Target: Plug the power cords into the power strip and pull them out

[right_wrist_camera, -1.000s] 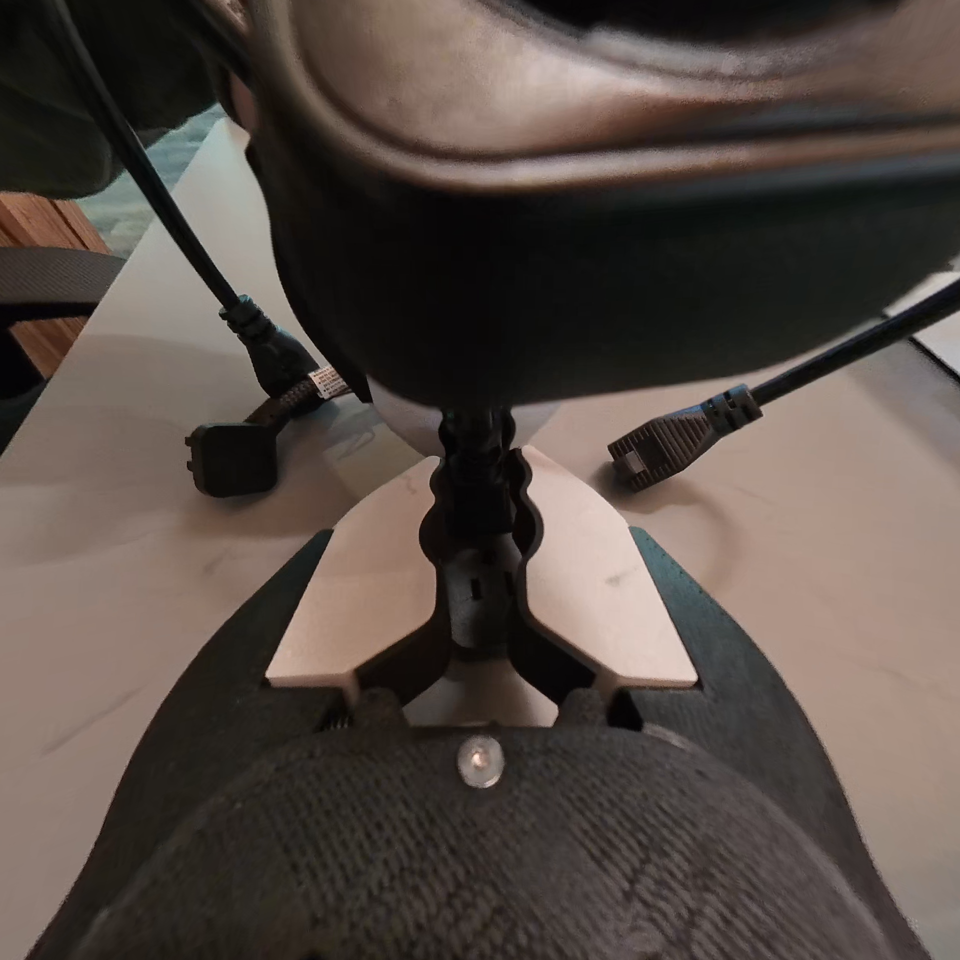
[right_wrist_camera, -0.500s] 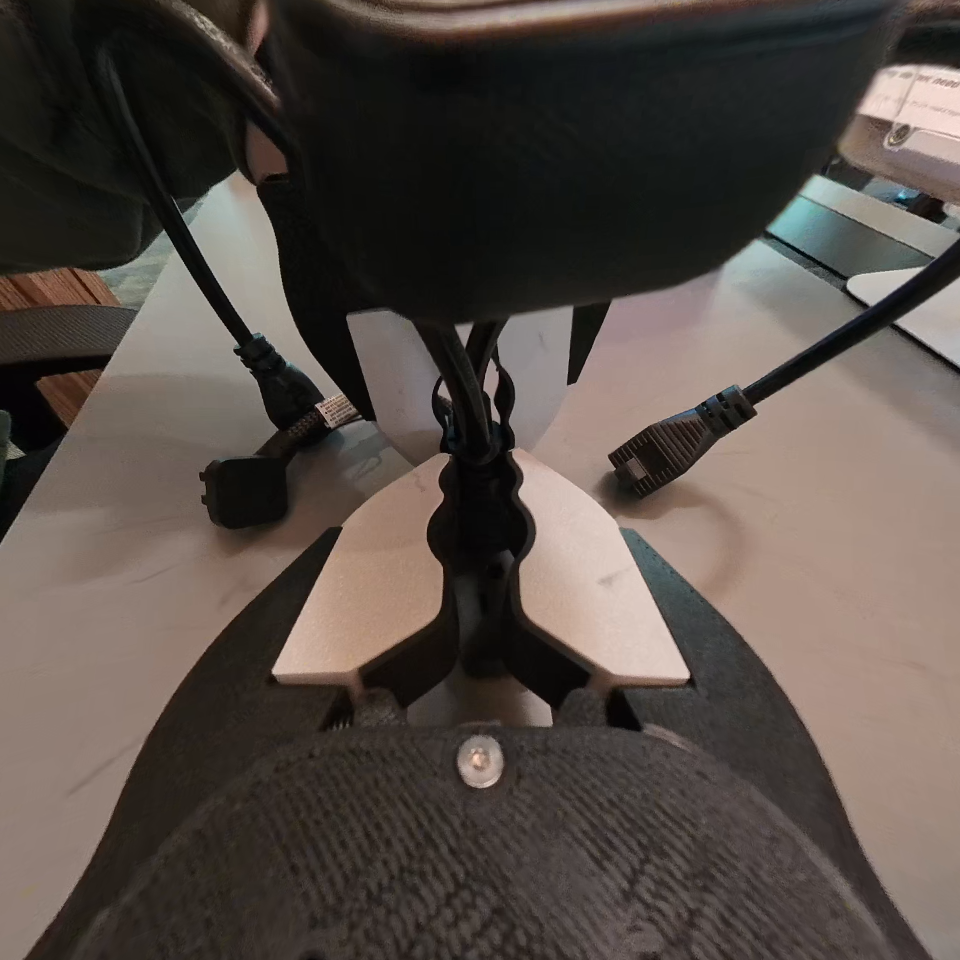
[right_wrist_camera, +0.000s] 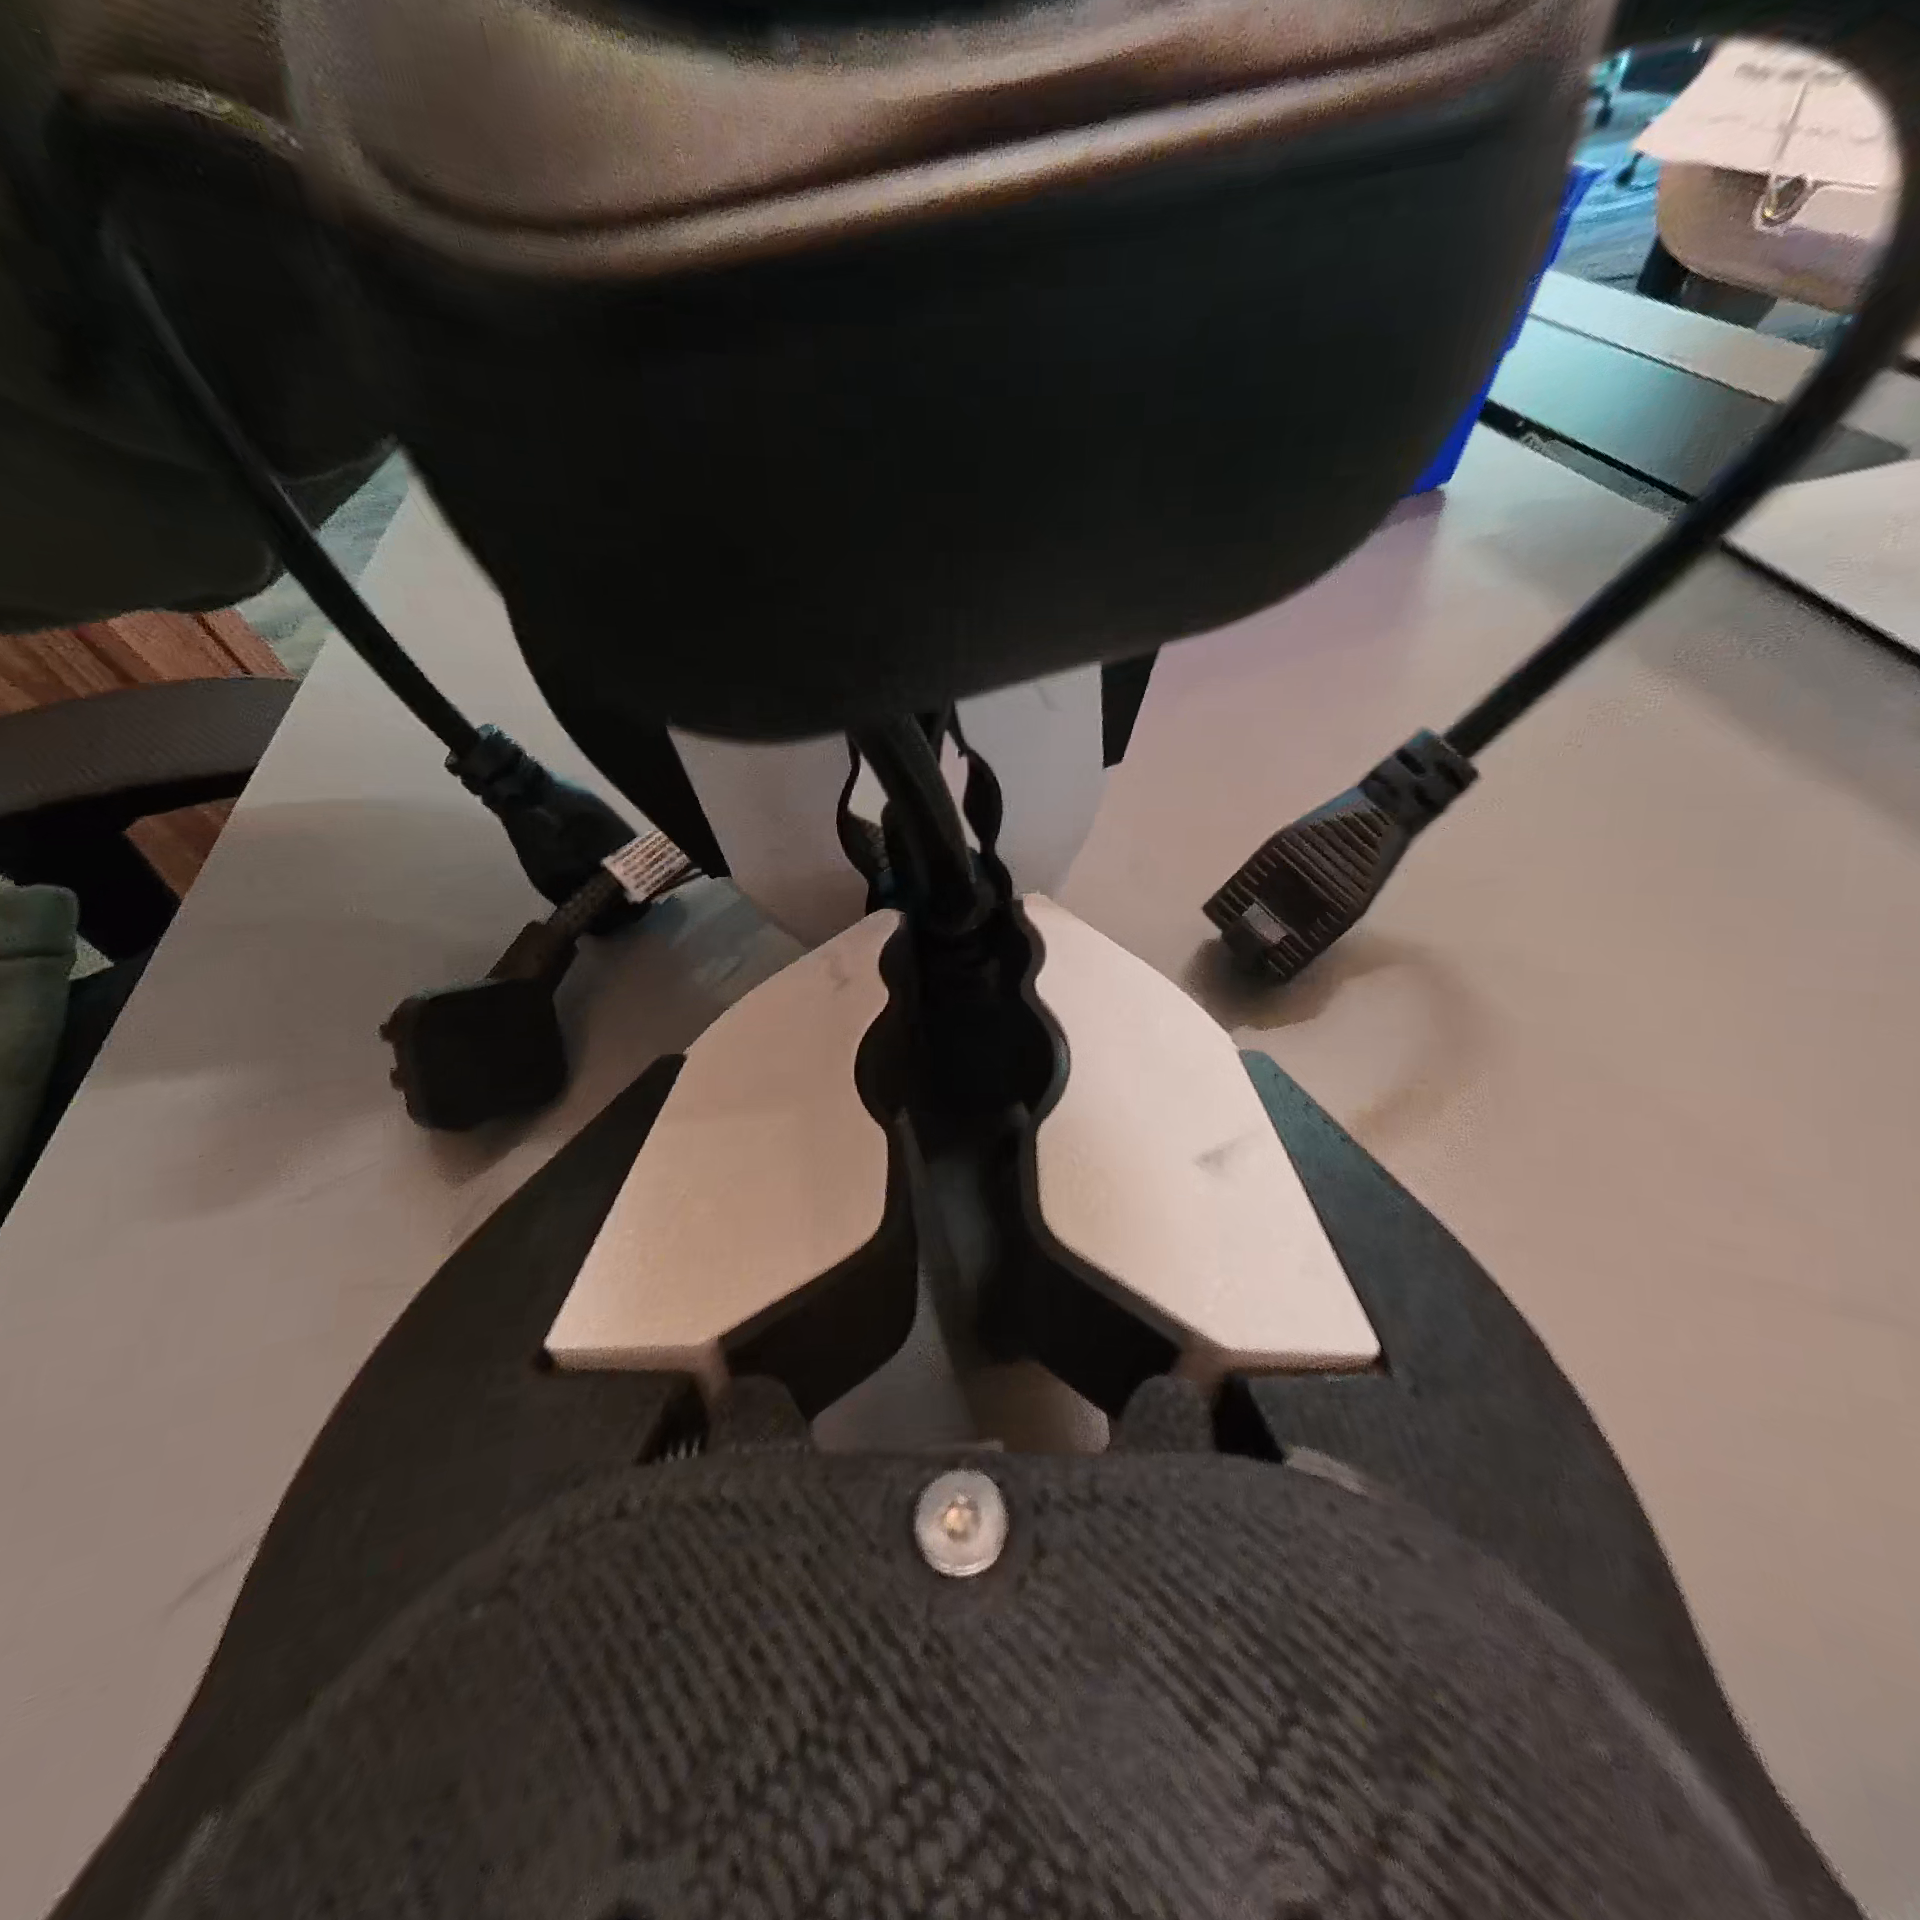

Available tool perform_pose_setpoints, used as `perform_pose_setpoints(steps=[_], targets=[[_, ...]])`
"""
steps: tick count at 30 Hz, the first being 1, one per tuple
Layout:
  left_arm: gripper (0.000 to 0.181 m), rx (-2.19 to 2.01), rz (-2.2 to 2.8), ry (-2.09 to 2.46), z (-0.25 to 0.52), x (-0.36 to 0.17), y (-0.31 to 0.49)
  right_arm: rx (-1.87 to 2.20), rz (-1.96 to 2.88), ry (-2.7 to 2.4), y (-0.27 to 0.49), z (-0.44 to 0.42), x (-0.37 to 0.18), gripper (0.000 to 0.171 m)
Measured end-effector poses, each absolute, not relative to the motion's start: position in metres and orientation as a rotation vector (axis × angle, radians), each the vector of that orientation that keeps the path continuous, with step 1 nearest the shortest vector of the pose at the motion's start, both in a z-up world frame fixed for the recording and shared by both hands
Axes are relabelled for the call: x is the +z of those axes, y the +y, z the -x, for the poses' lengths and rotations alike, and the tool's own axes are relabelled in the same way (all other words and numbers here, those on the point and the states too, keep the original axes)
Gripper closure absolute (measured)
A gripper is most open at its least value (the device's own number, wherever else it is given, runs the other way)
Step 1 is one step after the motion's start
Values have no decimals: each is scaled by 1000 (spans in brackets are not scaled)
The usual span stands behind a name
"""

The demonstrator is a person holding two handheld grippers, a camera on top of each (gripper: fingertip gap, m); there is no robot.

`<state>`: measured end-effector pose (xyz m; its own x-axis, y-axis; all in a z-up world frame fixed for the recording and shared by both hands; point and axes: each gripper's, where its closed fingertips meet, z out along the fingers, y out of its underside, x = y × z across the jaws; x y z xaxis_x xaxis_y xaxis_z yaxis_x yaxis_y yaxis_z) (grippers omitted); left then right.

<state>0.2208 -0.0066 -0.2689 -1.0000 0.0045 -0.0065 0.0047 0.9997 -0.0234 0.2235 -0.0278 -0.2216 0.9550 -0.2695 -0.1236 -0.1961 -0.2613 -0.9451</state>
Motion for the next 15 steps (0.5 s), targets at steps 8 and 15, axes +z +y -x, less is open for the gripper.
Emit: perform_pose_setpoints(steps=[8, 15], targets=[[156, -85, 26, 3134, -220, -269, -7, -79, 1839, 333, -27, -221, -220, 157], [156, -111, 29, 3137, -218, -269, -7, -40, 1819, 347, -27, -218, -218, 157]])
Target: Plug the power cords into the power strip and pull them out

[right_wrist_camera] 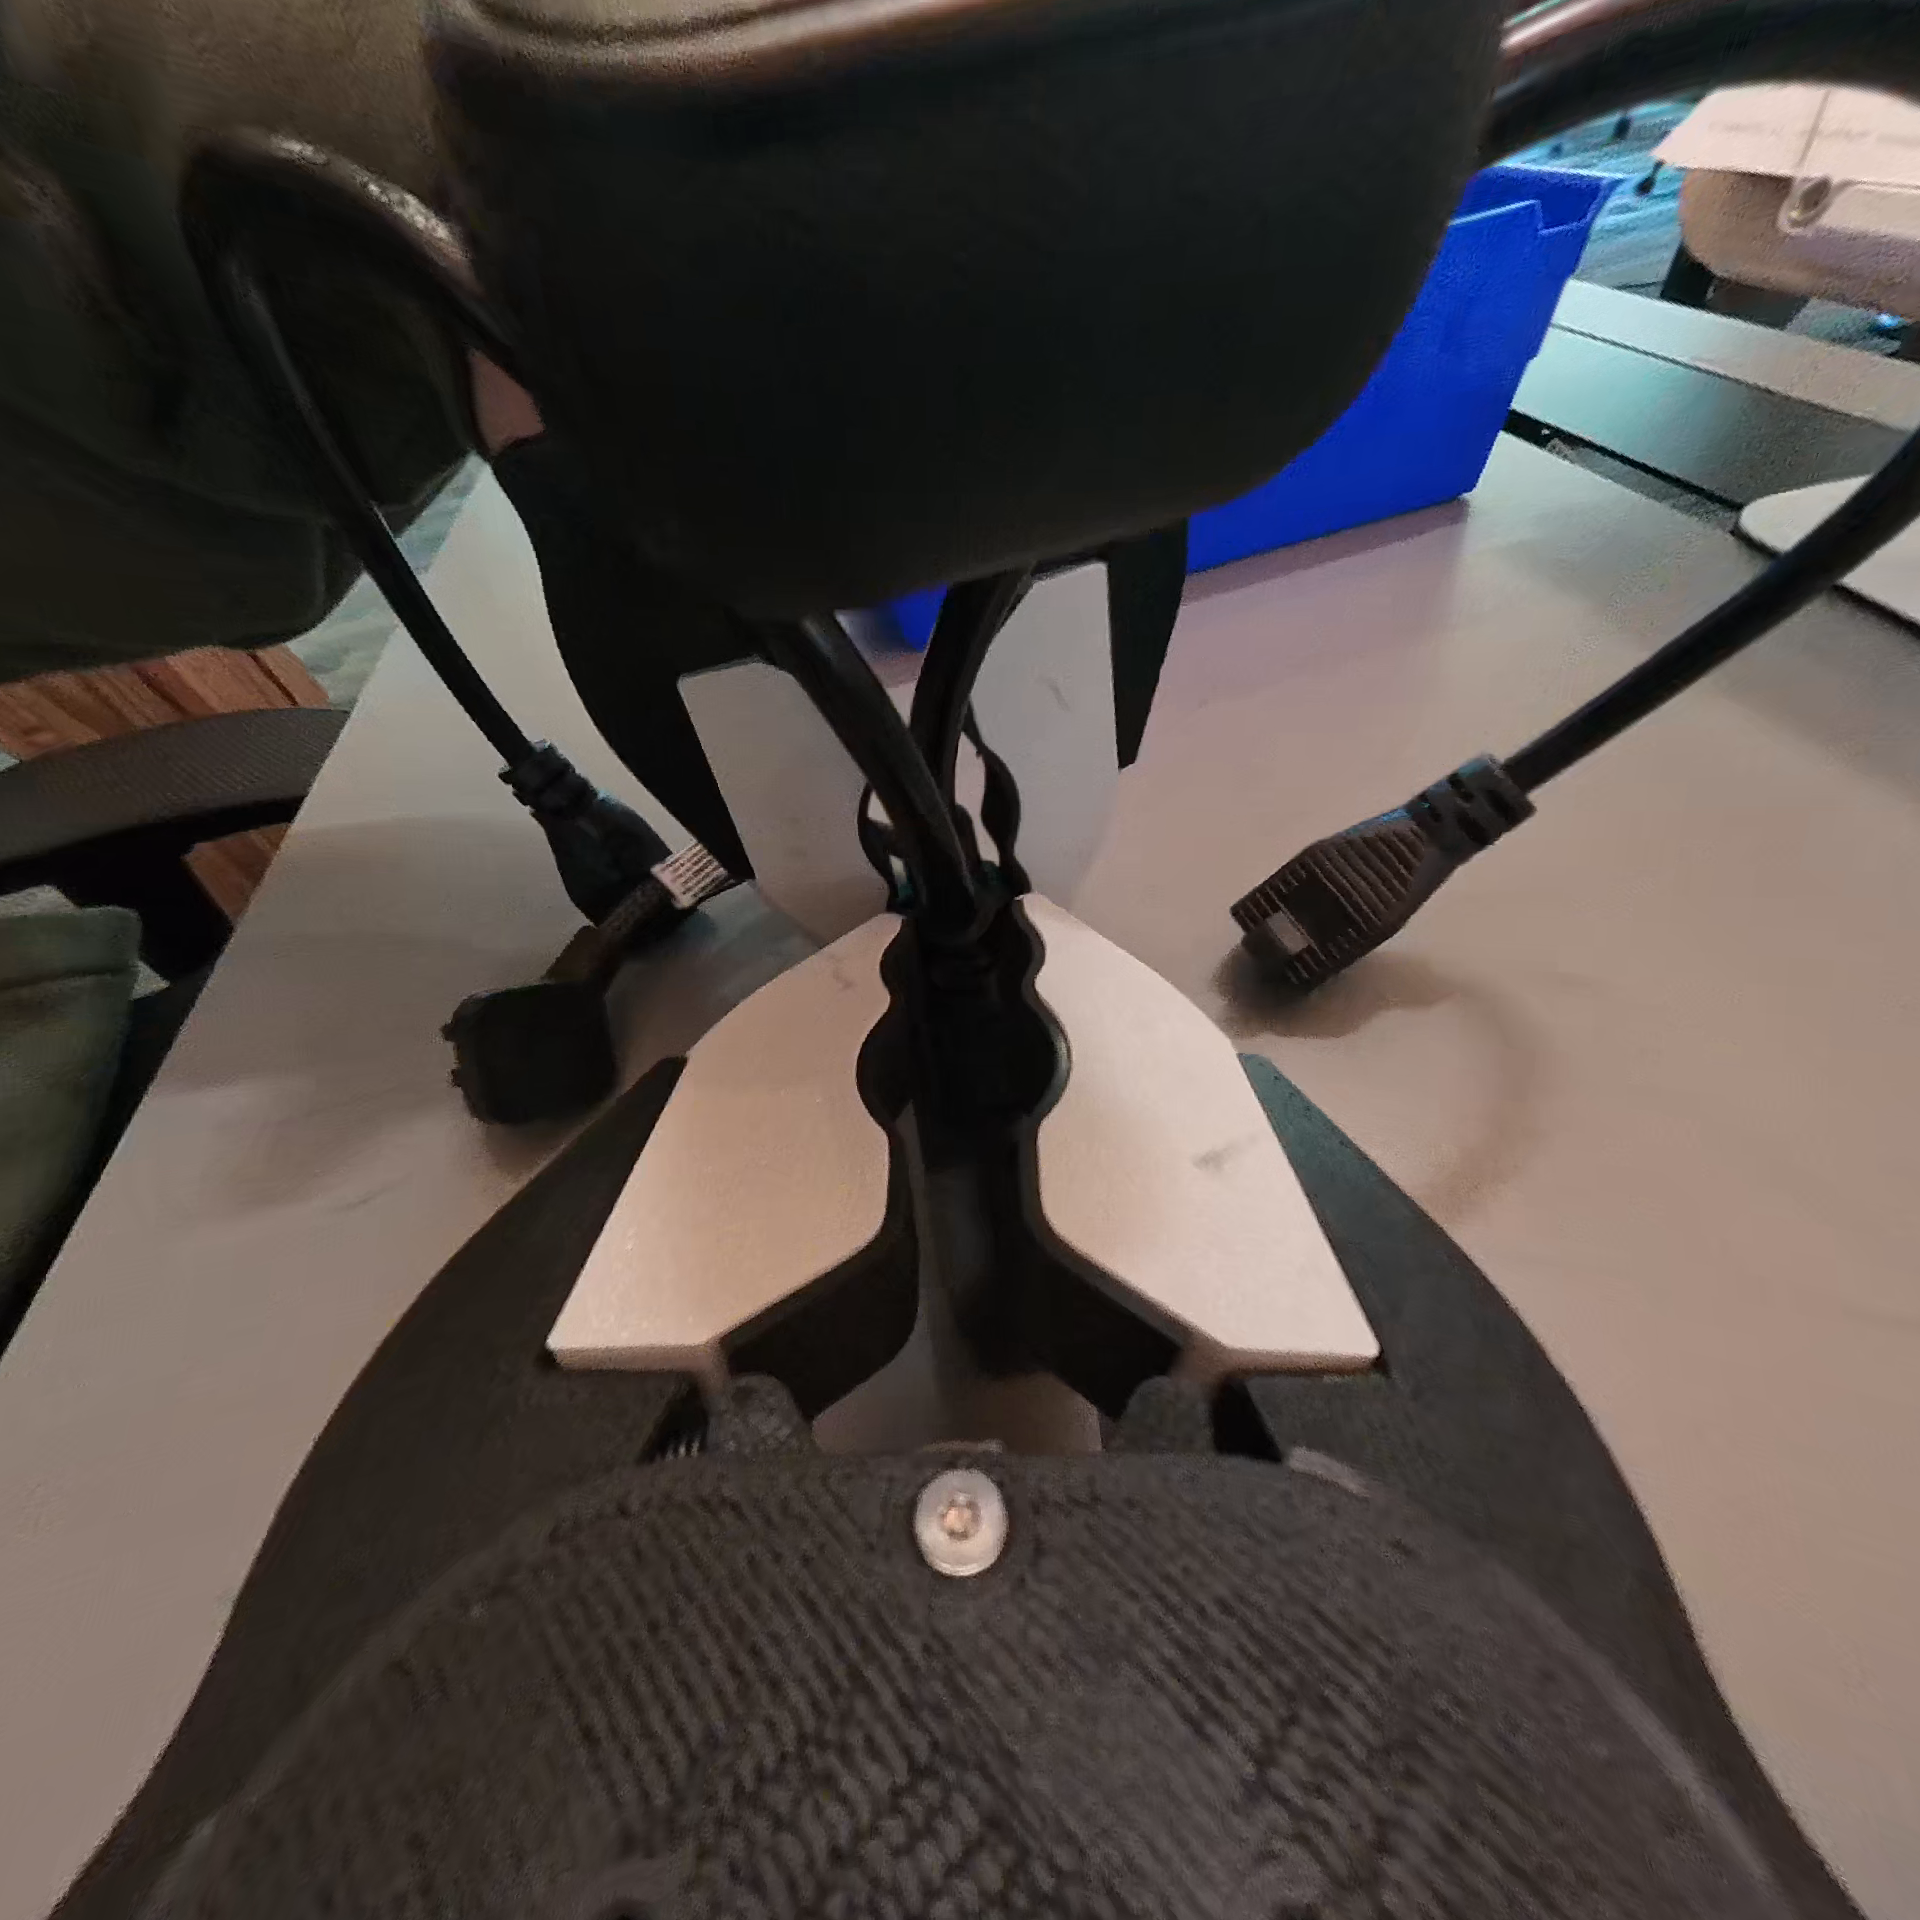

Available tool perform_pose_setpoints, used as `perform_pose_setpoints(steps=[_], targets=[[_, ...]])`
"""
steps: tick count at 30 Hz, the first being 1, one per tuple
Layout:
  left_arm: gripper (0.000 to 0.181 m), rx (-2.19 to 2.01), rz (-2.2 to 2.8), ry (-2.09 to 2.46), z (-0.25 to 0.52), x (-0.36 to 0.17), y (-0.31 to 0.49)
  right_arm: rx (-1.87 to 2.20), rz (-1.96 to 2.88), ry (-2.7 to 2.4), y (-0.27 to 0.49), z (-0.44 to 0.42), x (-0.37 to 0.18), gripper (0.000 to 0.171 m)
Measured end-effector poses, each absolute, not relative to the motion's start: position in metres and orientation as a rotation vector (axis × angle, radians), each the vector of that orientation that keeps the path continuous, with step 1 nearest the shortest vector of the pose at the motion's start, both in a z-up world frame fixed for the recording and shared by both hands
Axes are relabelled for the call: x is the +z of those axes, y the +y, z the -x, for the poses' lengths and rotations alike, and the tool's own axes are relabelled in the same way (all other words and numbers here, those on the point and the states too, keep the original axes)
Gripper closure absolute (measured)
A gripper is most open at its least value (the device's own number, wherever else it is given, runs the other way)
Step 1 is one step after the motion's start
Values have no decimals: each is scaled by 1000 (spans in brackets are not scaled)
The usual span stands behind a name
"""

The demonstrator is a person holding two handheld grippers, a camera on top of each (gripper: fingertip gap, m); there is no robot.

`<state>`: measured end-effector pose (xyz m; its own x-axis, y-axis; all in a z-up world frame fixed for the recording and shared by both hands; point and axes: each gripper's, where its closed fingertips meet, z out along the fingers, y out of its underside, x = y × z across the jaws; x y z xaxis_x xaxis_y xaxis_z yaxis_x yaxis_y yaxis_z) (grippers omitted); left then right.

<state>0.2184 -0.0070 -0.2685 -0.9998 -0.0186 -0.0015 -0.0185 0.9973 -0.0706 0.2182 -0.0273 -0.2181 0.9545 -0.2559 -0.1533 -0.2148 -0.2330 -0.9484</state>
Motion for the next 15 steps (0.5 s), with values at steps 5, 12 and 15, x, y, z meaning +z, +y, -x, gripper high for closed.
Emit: perform_pose_setpoints(steps=[5, 12, 15], targets=[[156, -105, 38, 3137, -219, -267, -7, -16, 1787, 369, -25, -220, -215, 157], [157, -107, 50, 3140, -220, -267, -6, 6, 1759, 389, -24, -222, -212, 157], [157, -97, 62, 3139, -221, -267, -7, 9, 1759, 390, -24, -223, -212, 157]])
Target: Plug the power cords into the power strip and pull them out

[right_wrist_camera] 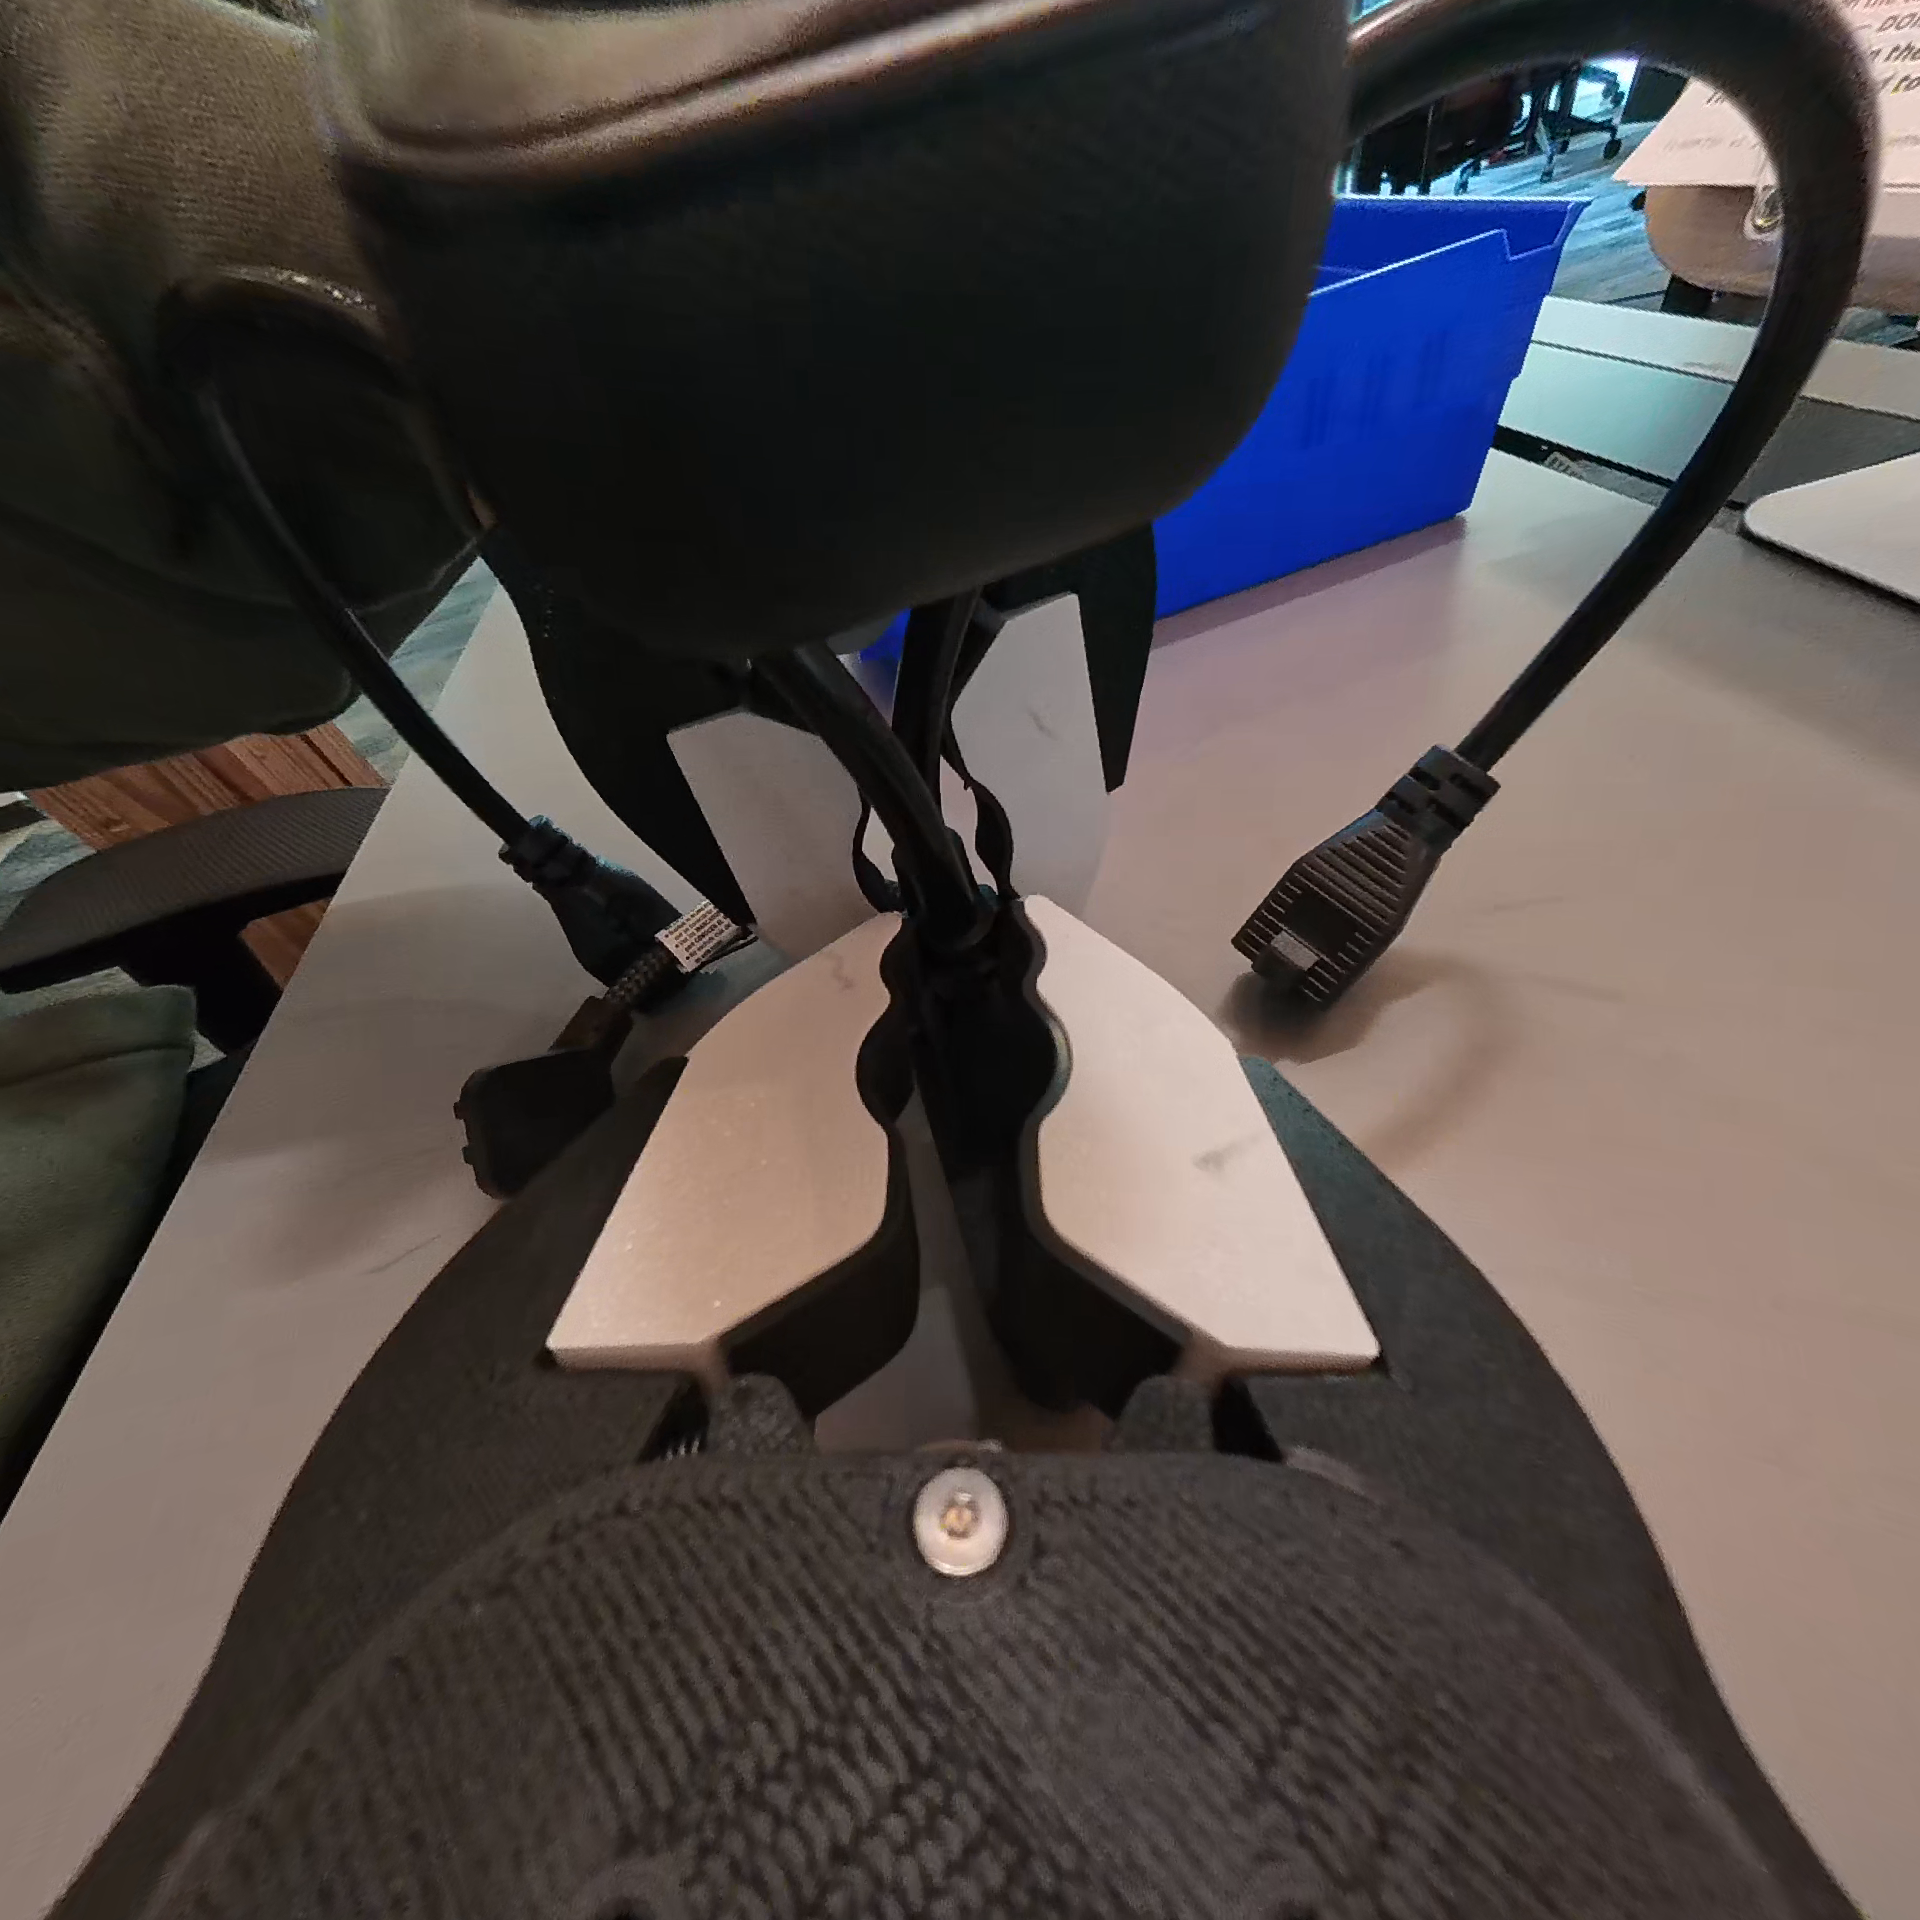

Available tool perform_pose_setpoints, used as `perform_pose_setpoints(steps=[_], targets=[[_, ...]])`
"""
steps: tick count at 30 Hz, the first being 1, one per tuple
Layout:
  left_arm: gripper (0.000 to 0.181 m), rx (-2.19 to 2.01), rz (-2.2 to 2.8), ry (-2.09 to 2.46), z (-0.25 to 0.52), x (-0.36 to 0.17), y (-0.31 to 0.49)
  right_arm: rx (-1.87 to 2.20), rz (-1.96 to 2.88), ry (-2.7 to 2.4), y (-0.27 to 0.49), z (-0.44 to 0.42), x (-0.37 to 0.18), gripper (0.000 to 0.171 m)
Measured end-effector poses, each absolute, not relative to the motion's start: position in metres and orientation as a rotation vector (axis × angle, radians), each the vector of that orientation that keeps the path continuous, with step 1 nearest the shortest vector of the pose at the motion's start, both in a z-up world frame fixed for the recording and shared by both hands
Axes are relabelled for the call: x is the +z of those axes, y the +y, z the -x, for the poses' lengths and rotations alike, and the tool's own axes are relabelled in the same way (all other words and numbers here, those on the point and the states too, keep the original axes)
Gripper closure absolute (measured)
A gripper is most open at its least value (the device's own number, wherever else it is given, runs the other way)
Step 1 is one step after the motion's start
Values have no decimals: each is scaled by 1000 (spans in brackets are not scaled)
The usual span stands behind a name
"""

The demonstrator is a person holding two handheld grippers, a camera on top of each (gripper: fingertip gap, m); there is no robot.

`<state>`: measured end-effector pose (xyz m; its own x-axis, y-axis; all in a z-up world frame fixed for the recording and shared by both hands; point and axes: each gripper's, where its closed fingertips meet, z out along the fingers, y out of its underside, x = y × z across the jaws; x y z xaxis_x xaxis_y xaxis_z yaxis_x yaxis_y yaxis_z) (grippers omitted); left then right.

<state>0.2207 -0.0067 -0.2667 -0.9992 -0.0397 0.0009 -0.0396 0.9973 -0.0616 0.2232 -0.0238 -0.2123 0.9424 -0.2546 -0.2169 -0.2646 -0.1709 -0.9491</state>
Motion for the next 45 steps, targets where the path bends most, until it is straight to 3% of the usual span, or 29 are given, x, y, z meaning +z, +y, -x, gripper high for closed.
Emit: perform_pose_setpoints(steps=[29, 39, 42, 45], targets=[[157, -219, 129, 3121, -220, -269, -13, -90, 1733, 319, -30, -226, -203, 162], [156, -175, 79, 3133, -221, -269, -13, -105, 1666, 257, -29, -217, -193, 143], [160, -178, 79, 3131, -221, -269, -13, -218, 1665, 253, -37, -224, -189, 161], [156, -173, 76, 3131, -221, -269, -13, -255, 1680, 224, -37, -224, -189, 163]])
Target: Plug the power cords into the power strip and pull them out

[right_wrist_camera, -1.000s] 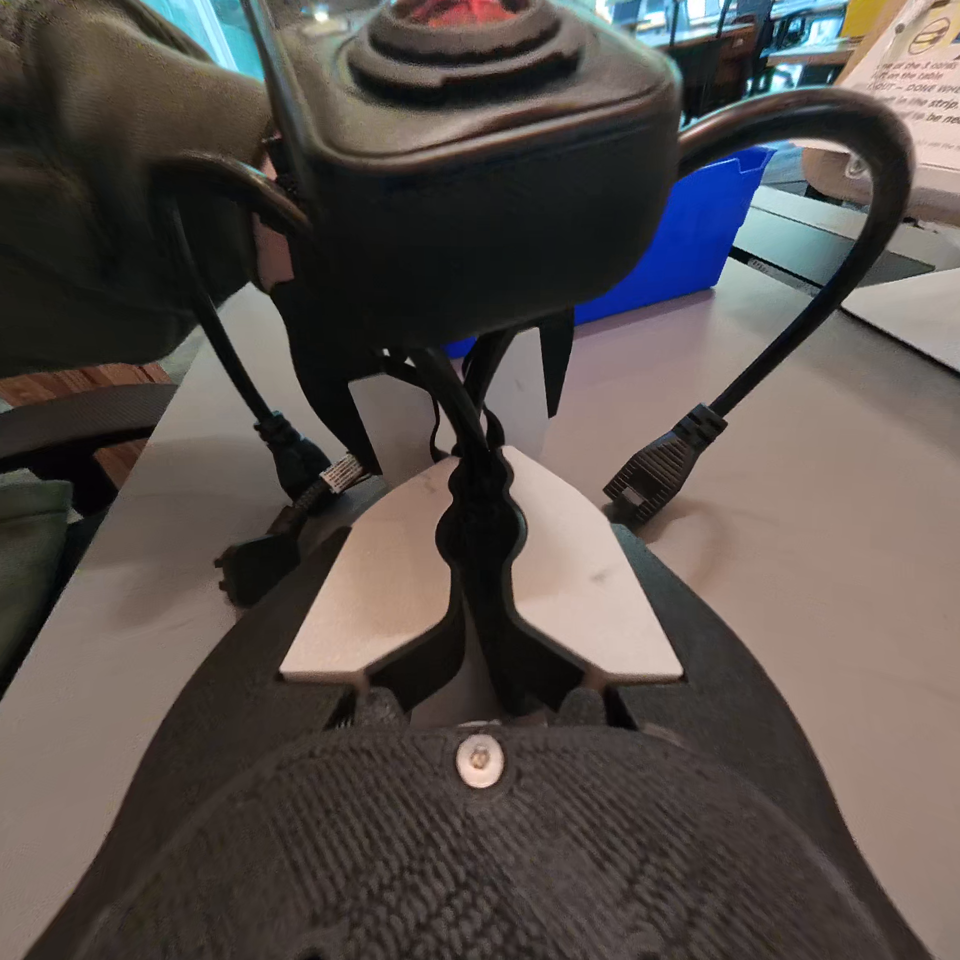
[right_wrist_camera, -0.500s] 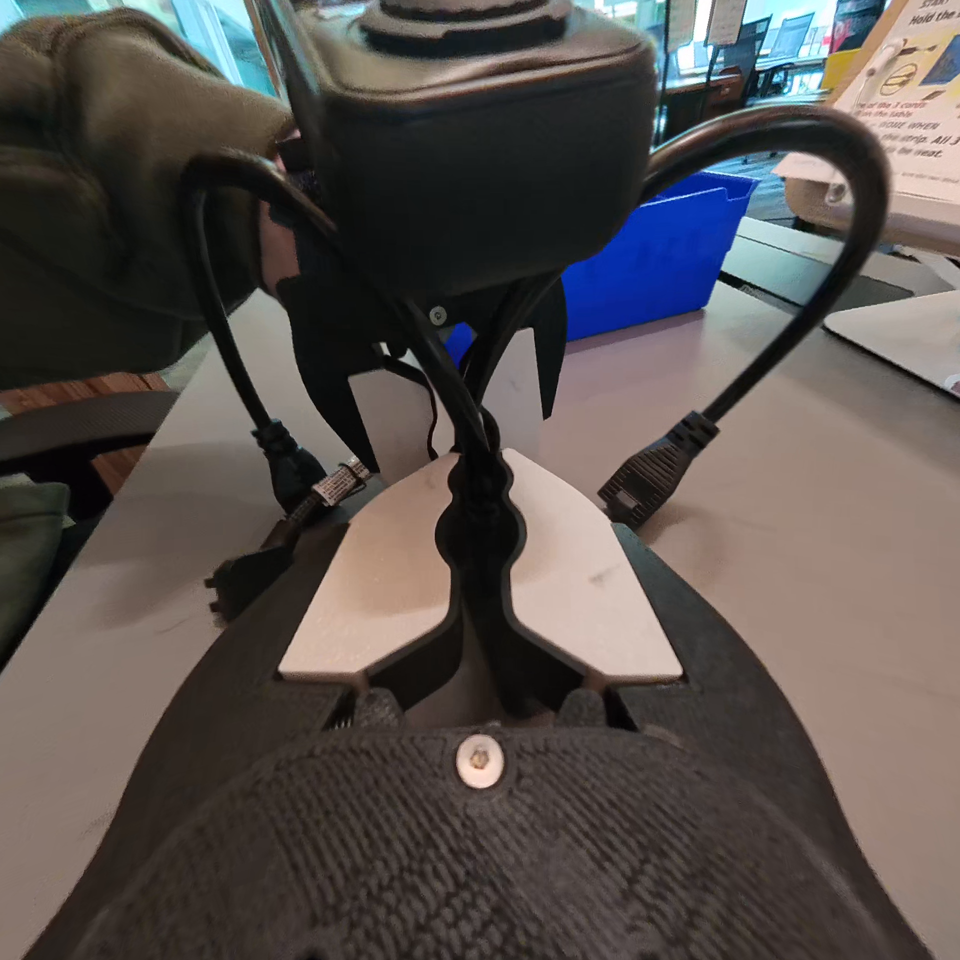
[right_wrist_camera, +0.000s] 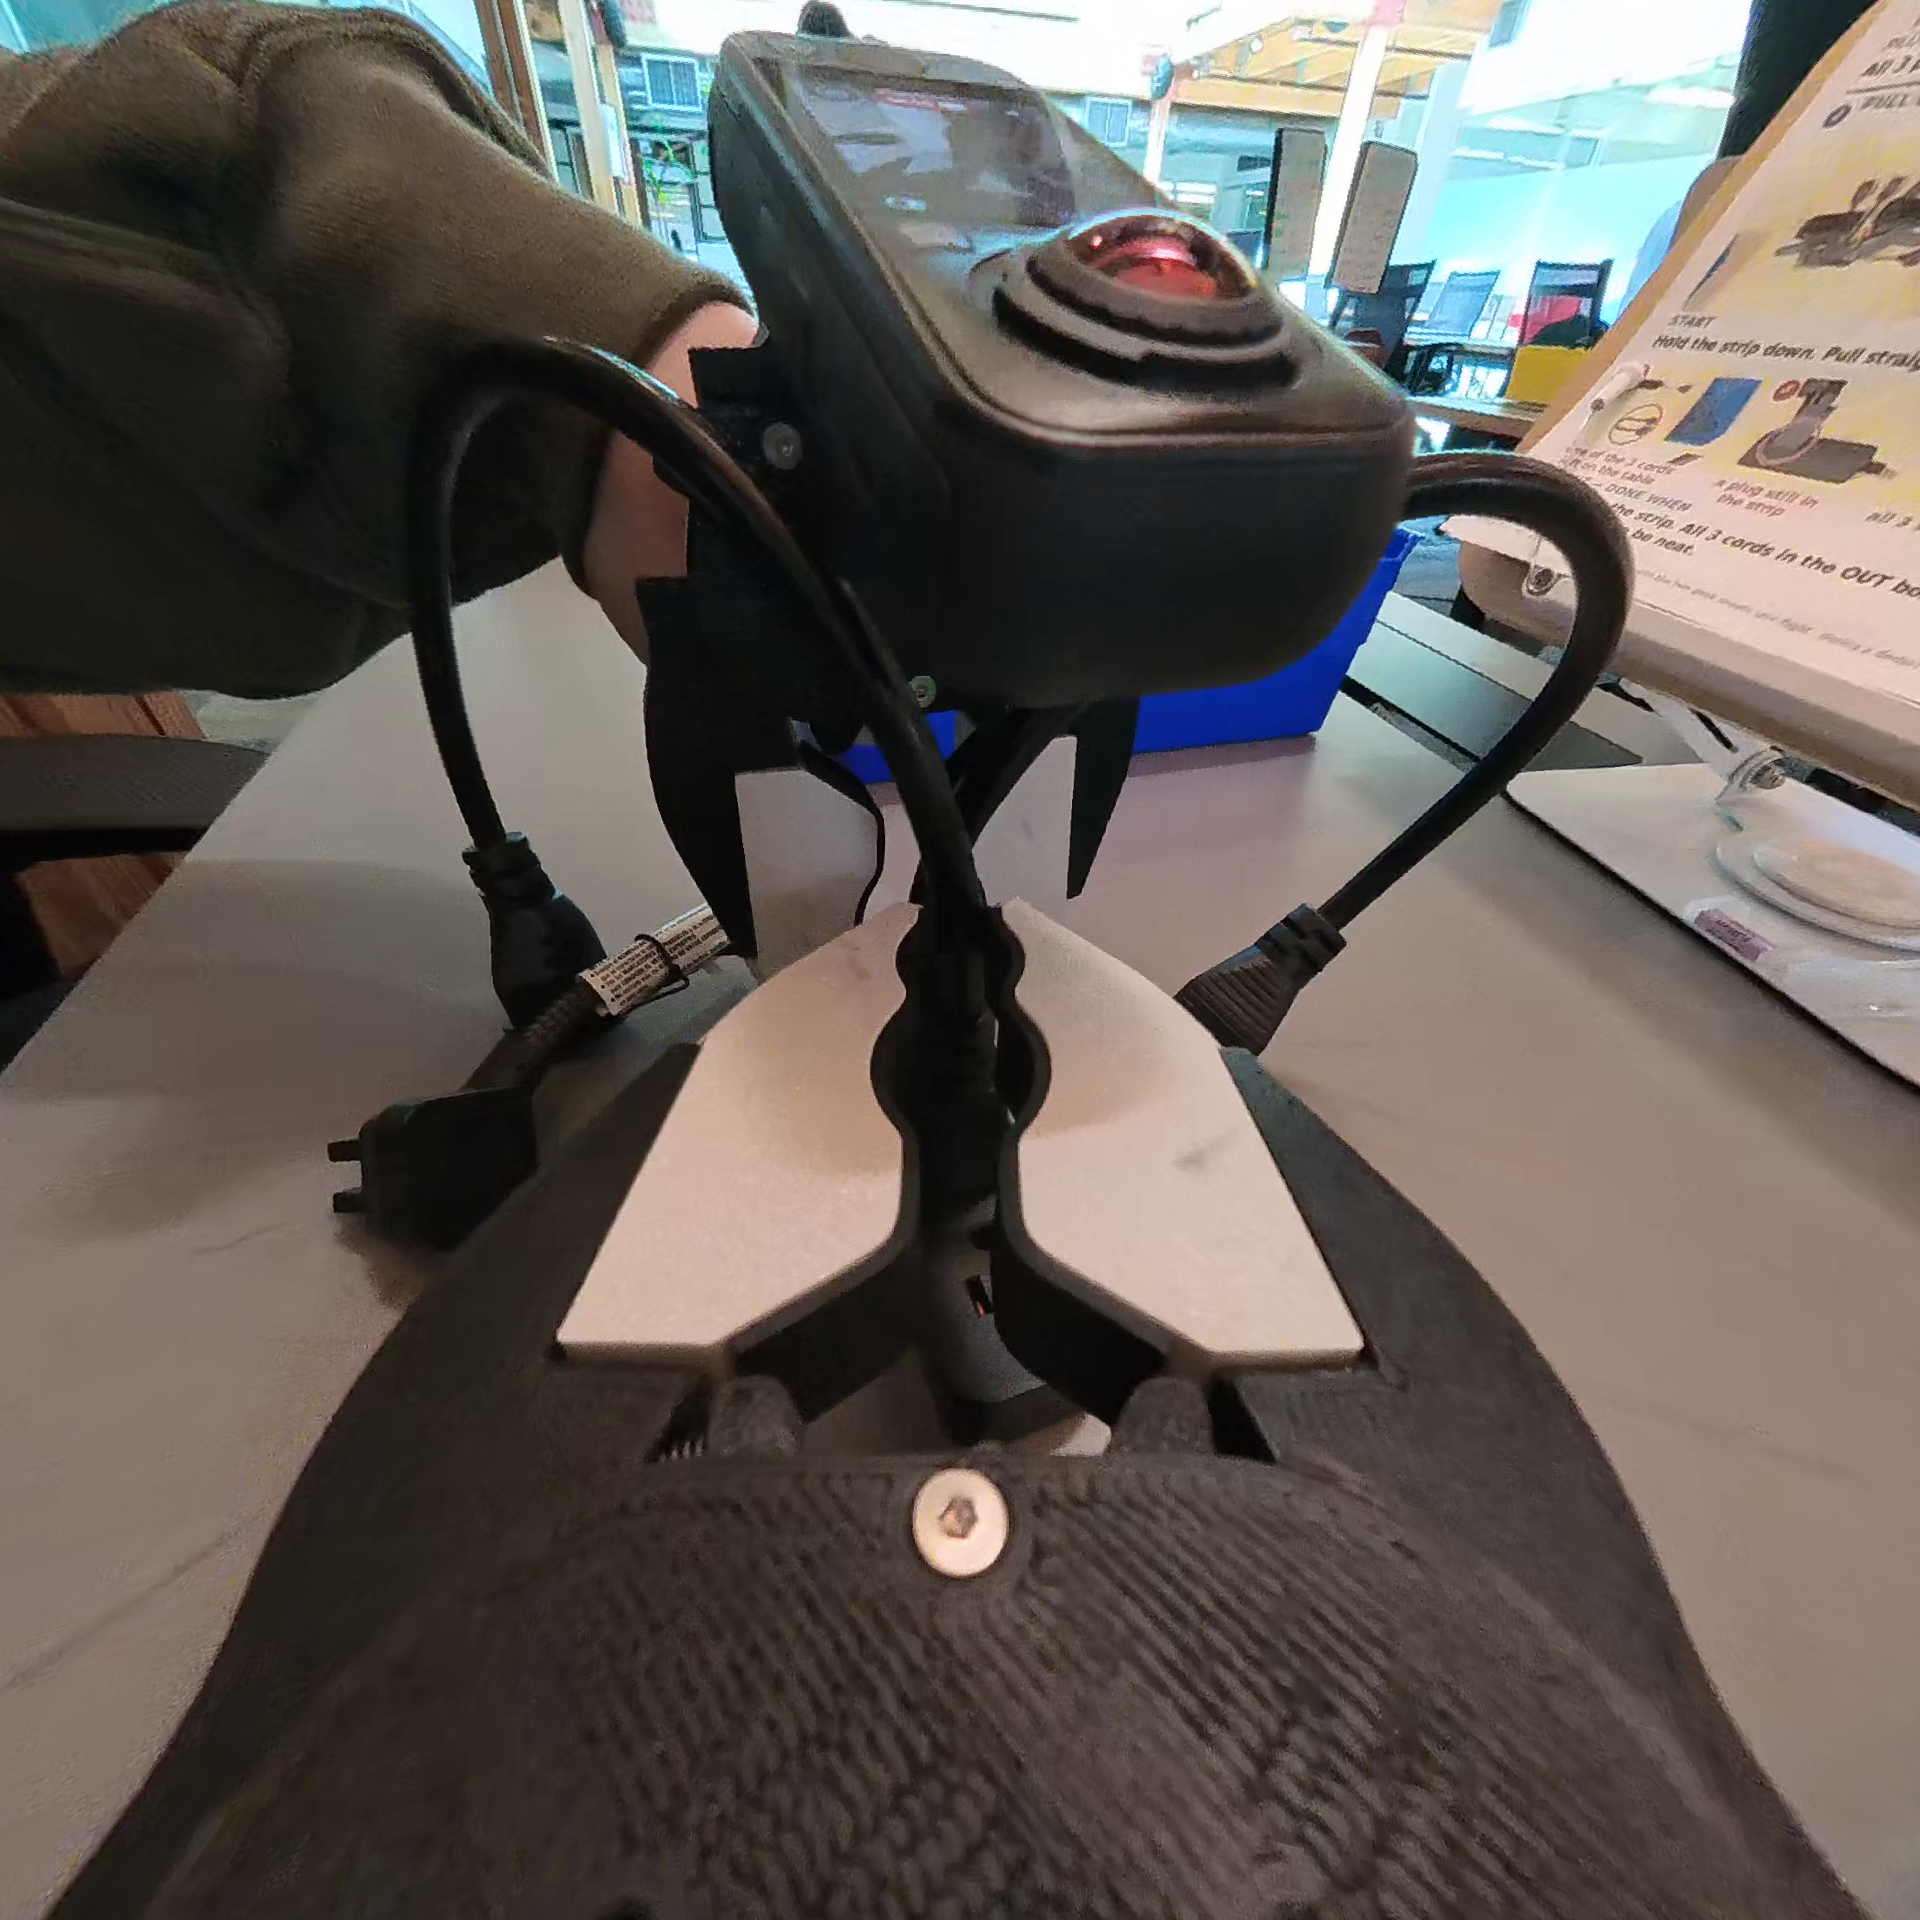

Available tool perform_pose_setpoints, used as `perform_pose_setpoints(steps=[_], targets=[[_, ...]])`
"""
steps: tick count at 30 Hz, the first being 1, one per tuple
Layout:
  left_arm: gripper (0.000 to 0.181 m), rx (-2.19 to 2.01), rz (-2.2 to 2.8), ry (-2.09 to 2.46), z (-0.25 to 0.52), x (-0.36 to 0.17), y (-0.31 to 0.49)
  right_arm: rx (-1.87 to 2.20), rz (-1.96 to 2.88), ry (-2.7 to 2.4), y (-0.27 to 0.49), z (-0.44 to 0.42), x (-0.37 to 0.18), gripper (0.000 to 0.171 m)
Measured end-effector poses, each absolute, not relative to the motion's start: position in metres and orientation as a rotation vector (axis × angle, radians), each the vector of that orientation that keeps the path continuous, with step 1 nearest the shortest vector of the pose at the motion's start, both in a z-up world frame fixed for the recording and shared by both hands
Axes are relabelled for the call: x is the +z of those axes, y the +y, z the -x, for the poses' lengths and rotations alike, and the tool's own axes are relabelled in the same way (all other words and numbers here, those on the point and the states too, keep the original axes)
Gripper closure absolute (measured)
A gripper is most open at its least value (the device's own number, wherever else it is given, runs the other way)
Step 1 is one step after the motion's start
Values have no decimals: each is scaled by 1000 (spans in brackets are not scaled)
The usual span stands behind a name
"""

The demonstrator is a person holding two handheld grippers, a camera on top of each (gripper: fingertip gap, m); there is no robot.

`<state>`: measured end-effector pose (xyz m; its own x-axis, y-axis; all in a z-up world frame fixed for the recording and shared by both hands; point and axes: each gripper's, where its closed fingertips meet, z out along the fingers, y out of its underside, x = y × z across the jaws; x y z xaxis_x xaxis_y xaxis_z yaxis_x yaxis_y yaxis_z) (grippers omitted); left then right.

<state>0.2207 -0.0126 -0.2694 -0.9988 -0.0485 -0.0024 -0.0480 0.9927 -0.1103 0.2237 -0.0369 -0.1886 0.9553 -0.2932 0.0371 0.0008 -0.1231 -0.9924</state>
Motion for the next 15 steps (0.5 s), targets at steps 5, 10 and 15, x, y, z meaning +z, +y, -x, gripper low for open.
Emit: perform_pose_setpoints(steps=[5, 10, 15], targets=[[156, -162, 43, 3137, -221, -270, -12, -268, 1695, 228, -37, -223, -189, 162], [156, -188, -19, 3134, -221, -270, -12, -265, 1693, 284, -34, -223, -189, 162], [156, -193, 98, 3130, -222, -270, -13, -241, 1666, 377, -36, -232, -189, 162]])
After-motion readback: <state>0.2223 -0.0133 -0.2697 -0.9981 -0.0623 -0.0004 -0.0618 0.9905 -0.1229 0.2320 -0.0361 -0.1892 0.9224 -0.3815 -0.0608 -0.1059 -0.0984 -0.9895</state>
